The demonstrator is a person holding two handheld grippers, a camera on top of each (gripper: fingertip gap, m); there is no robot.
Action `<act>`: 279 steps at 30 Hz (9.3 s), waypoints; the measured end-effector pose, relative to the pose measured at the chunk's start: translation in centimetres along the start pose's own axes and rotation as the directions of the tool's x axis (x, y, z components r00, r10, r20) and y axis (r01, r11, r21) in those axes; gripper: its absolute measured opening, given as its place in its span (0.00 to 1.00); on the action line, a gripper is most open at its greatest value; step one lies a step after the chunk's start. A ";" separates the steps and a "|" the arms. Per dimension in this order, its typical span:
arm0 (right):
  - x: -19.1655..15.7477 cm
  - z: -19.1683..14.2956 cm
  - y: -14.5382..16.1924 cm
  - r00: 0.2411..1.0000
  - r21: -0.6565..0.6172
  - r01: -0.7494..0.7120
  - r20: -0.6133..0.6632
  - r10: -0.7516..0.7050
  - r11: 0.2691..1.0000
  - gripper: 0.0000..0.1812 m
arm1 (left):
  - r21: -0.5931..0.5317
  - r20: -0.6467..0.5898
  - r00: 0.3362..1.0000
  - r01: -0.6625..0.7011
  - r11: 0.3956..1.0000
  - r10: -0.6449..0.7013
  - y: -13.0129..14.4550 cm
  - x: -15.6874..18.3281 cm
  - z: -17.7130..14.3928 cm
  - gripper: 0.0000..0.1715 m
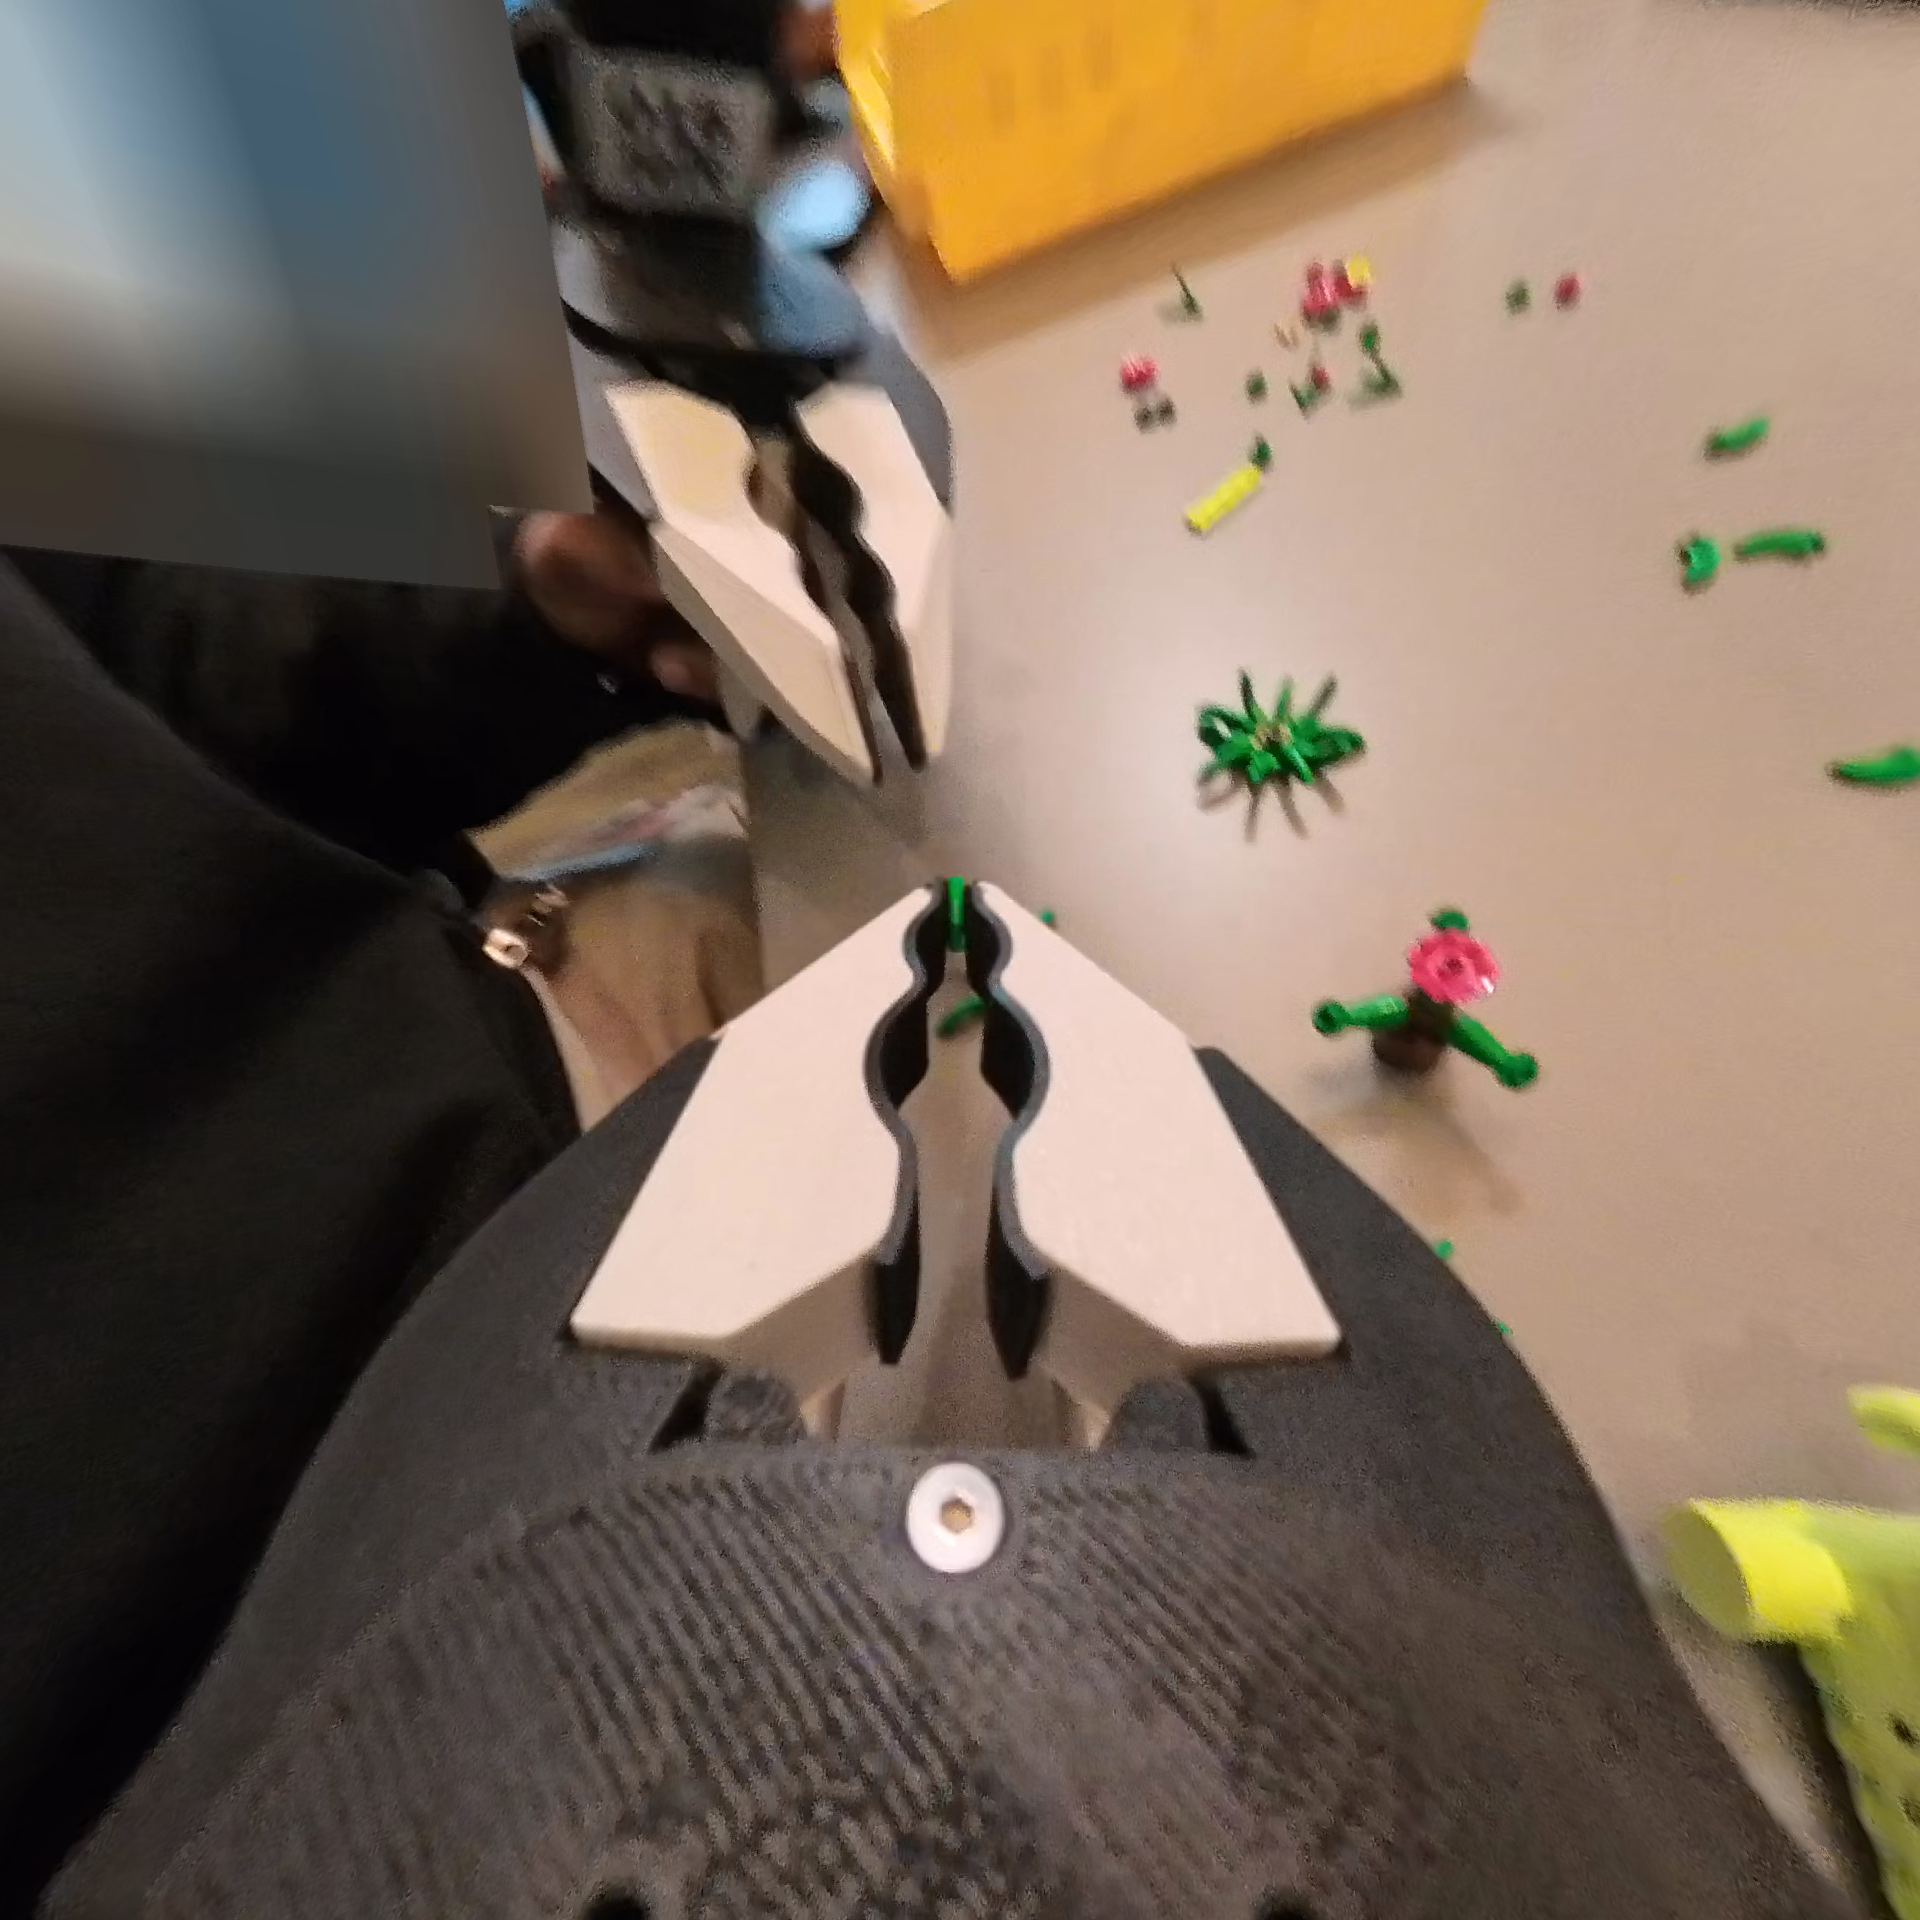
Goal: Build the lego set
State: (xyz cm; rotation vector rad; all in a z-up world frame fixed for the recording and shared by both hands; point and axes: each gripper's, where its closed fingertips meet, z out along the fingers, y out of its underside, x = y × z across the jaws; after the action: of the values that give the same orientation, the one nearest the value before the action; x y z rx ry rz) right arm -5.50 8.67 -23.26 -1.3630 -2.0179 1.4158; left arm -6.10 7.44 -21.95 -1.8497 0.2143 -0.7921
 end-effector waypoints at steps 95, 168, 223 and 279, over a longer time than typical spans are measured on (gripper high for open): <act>2.4 0.6 2.2 0.951 -0.010 0.112 -0.288 -0.110 0.994 0.10 | -0.013 0.199 0.973 0.118 0.993 -0.113 0.4 -3.8 -1.1 0.03; -1.0 4.5 3.3 0.970 -0.133 0.084 -0.215 -0.112 0.988 0.07 | -0.163 0.267 0.963 0.078 0.984 -0.032 2.5 -4.9 0.1 0.08; -1.1 -1.1 -1.7 0.767 0.159 0.538 -0.500 -0.402 0.828 0.00 | 0.040 -0.358 0.845 0.440 0.897 -0.398 -1.1 1.2 0.1 0.00; -1.0 -2.4 -2.6 0.968 0.477 0.038 -0.235 0.085 0.878 0.03 | 0.195 -0.228 0.945 0.279 0.940 -0.233 -2.3 1.8 1.9 0.03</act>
State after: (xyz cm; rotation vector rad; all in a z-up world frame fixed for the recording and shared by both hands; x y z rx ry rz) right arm -4.67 9.00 -19.66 -1.2649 -1.3716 1.5323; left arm -4.08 8.94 -19.56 -1.6001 0.0074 -1.1412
